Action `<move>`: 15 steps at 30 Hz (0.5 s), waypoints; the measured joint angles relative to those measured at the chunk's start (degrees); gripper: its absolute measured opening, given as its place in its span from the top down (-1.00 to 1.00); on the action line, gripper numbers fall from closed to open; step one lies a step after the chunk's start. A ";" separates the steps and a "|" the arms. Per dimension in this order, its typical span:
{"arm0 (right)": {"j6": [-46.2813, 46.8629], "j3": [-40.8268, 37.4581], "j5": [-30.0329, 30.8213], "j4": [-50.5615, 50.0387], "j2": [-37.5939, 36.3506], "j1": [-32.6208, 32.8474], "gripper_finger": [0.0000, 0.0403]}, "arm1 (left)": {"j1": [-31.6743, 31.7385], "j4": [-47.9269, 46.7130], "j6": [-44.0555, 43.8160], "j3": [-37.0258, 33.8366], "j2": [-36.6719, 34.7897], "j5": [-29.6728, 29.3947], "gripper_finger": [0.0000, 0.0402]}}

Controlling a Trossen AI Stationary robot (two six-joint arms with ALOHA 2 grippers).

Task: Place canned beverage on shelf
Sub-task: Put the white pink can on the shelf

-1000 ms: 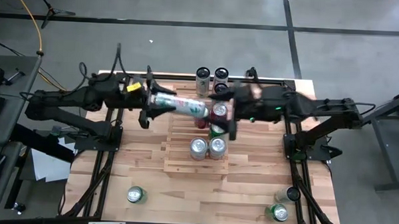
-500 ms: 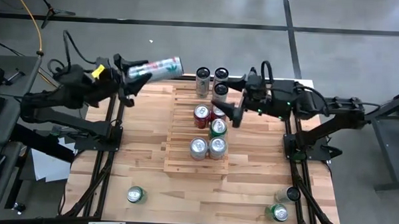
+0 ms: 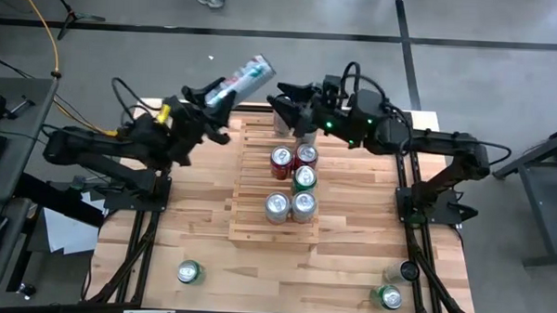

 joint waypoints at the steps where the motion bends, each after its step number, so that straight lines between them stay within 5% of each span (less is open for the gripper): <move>1: 1.63 0.02 -1.03 1.32 0.44 -0.47 -0.89 | -0.42 -0.35 1.62 1.09 1.20 0.30 -0.14; 15: 5.49 0.02 -4.15 12.08 2.55 -1.78 -0.89 | -7.17 -5.02 22.03 9.88 9.19 -2.03 -0.14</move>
